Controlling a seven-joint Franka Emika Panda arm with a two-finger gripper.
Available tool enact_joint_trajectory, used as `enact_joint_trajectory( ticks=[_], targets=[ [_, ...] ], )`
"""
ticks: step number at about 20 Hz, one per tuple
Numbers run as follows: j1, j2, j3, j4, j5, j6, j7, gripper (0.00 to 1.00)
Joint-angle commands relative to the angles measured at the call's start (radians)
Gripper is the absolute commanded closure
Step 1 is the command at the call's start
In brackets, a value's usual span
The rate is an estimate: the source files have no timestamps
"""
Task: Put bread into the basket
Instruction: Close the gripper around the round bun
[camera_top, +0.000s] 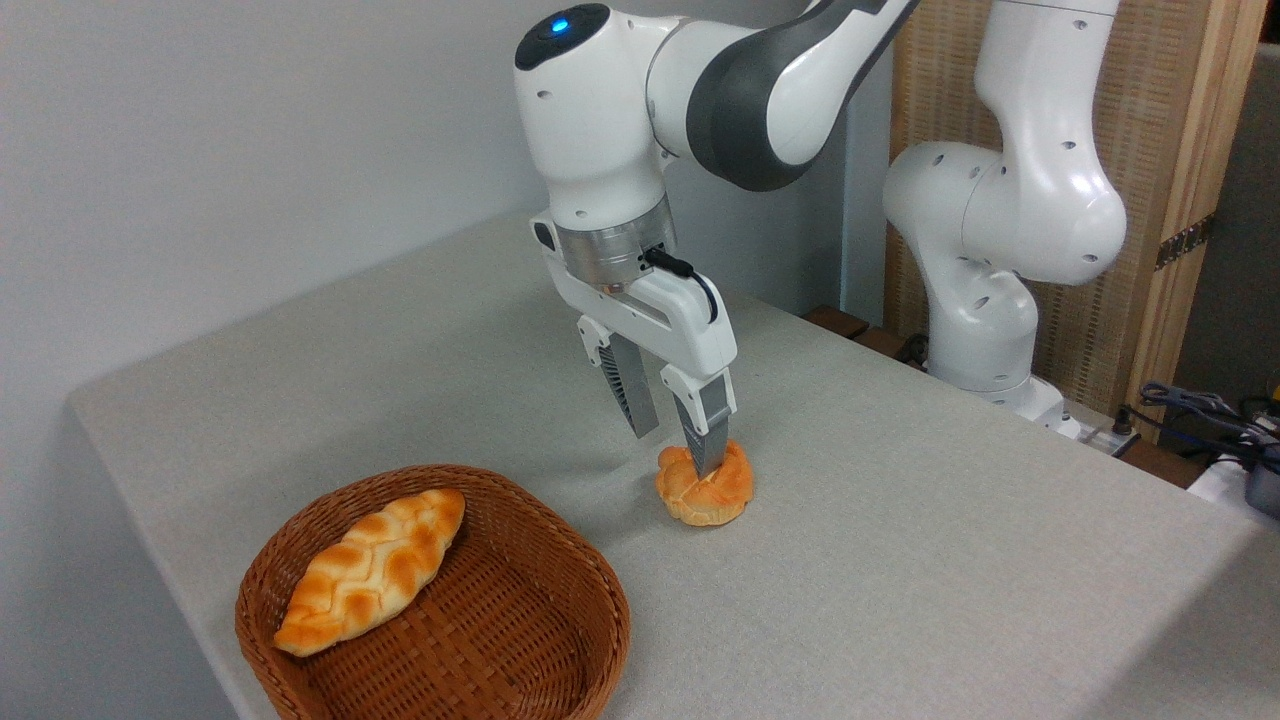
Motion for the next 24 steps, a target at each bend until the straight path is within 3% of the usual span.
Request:
enact_joint_trajectory(
  ticks=[1, 4, 6, 11, 20, 24],
  targets=[
    [0.006, -0.019, -0.005, -0.016, 0.013, -0.014, 0.013, 0.00],
    [0.007, -0.009, -0.005, -0.016, 0.022, -0.007, 0.013, 0.00],
    [0.007, -0.003, -0.007, -0.016, 0.095, -0.007, 0.013, 0.00],
    [0.007, 0.001, -0.008, -0.011, 0.169, -0.004, 0.015, 0.00],
    [0.007, 0.044, -0.008, -0.016, 0.175, 0.002, 0.010, 0.01],
    [0.009, 0.056, -0.007, -0.014, 0.174, 0.005, 0.010, 0.53]
  ],
)
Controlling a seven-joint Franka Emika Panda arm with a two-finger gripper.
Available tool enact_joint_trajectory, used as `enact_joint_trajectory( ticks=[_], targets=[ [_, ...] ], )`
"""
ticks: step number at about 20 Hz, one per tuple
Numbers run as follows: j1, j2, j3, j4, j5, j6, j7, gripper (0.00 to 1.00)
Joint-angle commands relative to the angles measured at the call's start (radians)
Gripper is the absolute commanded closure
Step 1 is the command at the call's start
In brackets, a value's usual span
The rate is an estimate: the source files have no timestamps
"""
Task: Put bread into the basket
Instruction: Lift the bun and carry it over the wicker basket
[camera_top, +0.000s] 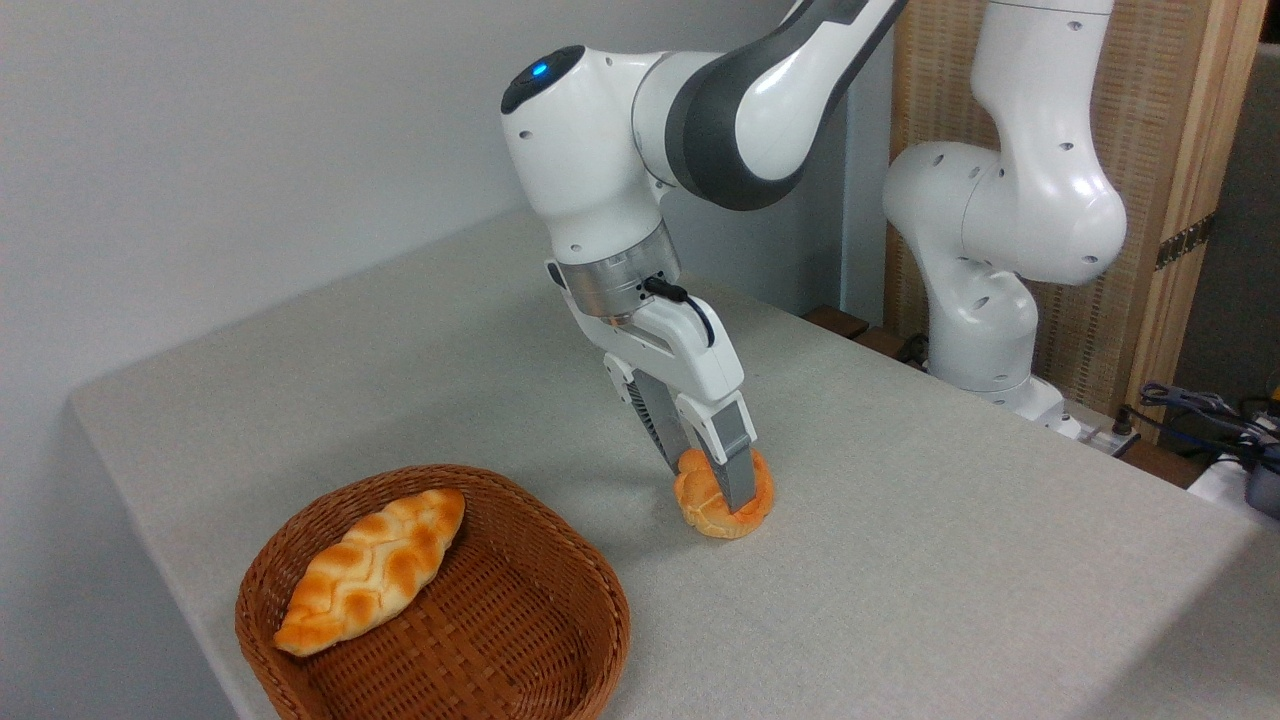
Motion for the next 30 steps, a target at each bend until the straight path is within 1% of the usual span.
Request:
enact_joint_trajectory(
  ticks=[1, 3, 9, 11, 12, 14, 16, 17, 18, 21, 22, 23, 24, 26, 27, 28, 30],
  targets=[
    [0.010, 0.007, 0.000, -0.002, 0.013, 0.005, 0.010, 0.60],
    [0.010, 0.005, 0.001, 0.000, 0.013, 0.005, 0.010, 0.62],
    [0.010, 0.004, 0.007, 0.011, 0.008, -0.001, 0.010, 0.62],
    [0.010, 0.004, 0.007, 0.011, 0.008, -0.004, 0.013, 0.68],
    [0.010, 0.004, 0.009, 0.014, 0.008, -0.004, 0.013, 0.69],
    [0.012, 0.004, 0.012, 0.043, 0.008, -0.007, 0.008, 0.70],
    [0.012, 0.009, 0.021, 0.101, 0.005, -0.027, 0.008, 0.70],
    [0.012, 0.039, 0.023, 0.150, 0.005, -0.070, 0.008, 0.70],
    [0.012, 0.088, 0.023, 0.222, 0.007, -0.135, 0.008, 0.70],
    [0.010, 0.255, 0.023, 0.488, 0.008, -0.332, 0.010, 0.70],
    [0.012, 0.304, 0.023, 0.568, 0.007, -0.376, 0.010, 0.70],
    [0.012, 0.337, 0.024, 0.634, 0.007, -0.401, 0.013, 0.69],
    [0.012, 0.360, 0.024, 0.682, 0.007, -0.401, 0.013, 0.67],
    [0.013, 0.406, 0.044, 0.773, -0.001, -0.395, 0.011, 0.67],
    [0.013, 0.424, 0.044, 0.808, 0.002, -0.388, 0.014, 0.65],
    [0.013, 0.446, 0.044, 0.837, 0.004, -0.371, 0.013, 0.62],
    [0.016, 0.489, 0.044, 0.886, 0.001, -0.297, 0.001, 0.62]
  ],
)
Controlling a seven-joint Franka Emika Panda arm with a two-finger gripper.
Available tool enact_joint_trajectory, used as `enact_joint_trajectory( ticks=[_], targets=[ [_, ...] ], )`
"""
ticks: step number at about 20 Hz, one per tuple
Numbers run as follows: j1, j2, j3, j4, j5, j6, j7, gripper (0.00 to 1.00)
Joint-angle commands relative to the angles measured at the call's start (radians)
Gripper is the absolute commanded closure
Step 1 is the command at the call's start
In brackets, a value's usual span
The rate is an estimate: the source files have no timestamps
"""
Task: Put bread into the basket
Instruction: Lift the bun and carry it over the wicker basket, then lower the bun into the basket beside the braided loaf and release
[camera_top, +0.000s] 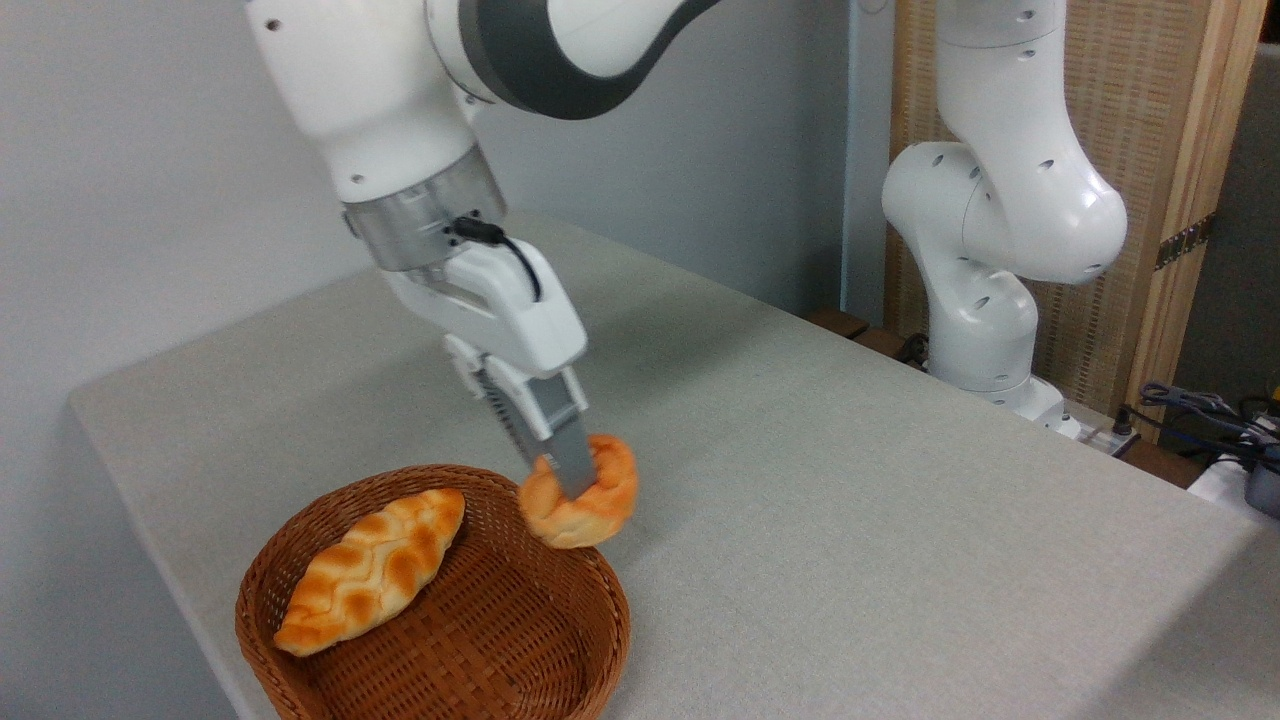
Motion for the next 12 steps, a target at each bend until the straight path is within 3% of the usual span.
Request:
enact_joint_trajectory(
  ticks=[1, 2, 3, 4, 5, 12],
  targets=[
    [0.010, 0.082, 0.007, 0.117, -0.001, 0.061, 0.004, 0.57],
    [0.014, 0.085, 0.005, 0.116, -0.001, 0.078, 0.002, 0.45],
    [0.015, 0.086, 0.004, 0.117, -0.001, 0.087, 0.002, 0.43],
    [0.015, 0.097, 0.001, 0.117, -0.001, 0.098, 0.001, 0.31],
    [0.015, 0.103, -0.001, 0.116, 0.004, 0.124, 0.005, 0.00],
    [0.015, 0.122, -0.009, 0.116, -0.001, 0.152, -0.005, 0.00]
  ],
)
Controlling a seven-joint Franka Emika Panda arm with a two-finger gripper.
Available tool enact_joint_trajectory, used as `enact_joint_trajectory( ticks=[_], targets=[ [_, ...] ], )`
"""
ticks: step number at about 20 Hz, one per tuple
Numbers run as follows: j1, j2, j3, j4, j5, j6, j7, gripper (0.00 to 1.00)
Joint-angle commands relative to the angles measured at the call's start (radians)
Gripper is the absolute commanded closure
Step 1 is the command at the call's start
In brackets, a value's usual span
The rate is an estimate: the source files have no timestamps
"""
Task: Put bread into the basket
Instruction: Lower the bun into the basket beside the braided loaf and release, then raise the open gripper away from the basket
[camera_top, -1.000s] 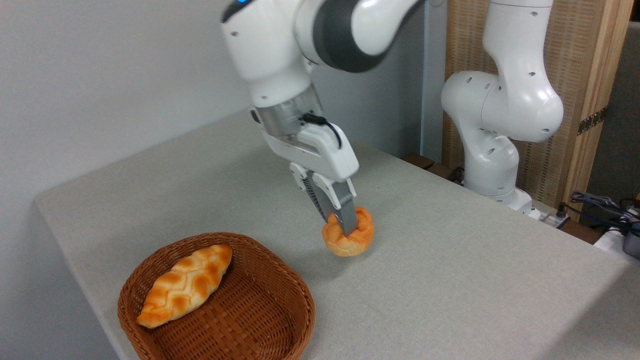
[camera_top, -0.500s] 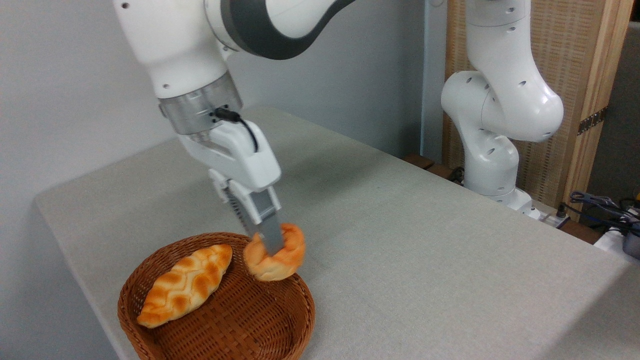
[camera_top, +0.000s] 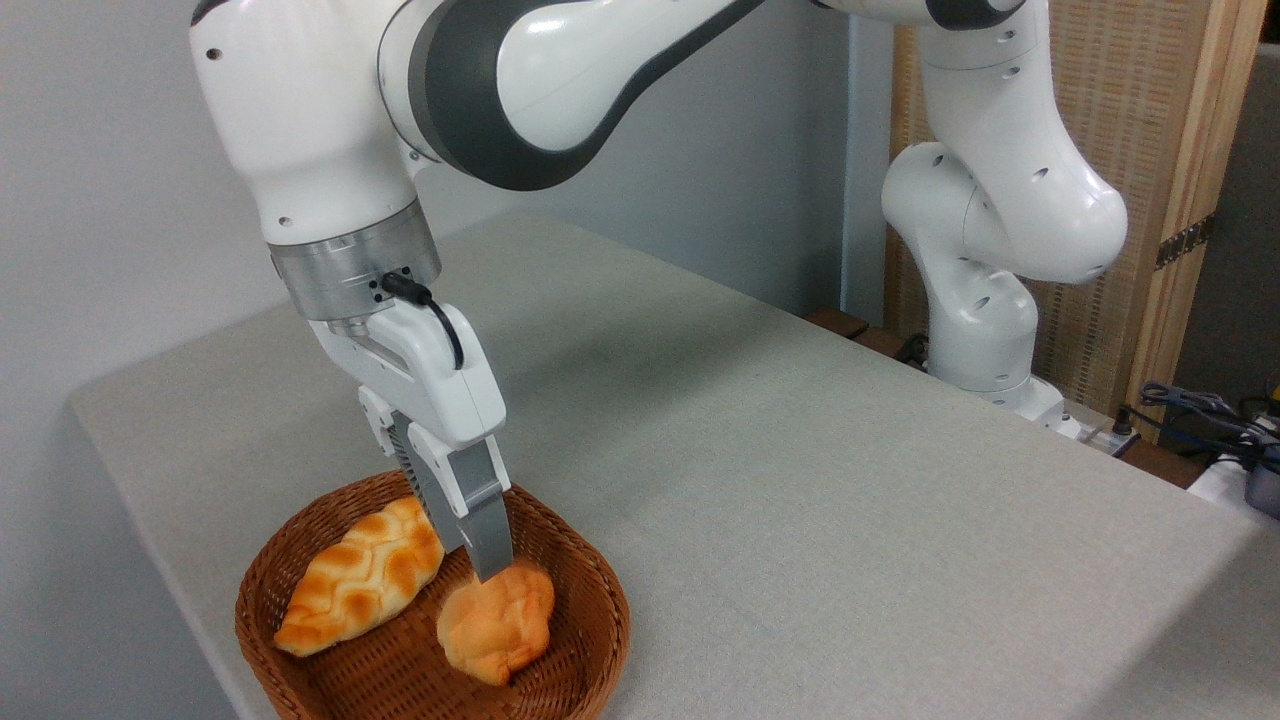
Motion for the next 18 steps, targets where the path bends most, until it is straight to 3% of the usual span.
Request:
enact_joint_trajectory(
  ticks=[1, 5, 11, 12, 15, 18],
  targets=[
    [0.002, 0.004, -0.004, 0.021, -0.001, -0.002, -0.011, 0.00],
    [0.002, 0.000, -0.005, 0.022, -0.001, -0.002, -0.083, 0.00],
    [0.004, -0.016, -0.005, 0.021, -0.003, -0.014, -0.089, 0.00],
    [0.008, -0.029, -0.005, 0.021, -0.018, -0.016, -0.088, 0.00],
    [0.014, -0.074, 0.004, 0.010, -0.134, -0.040, -0.089, 0.00],
    [0.037, -0.120, 0.004, 0.008, -0.151, -0.103, -0.091, 0.00]
  ],
)
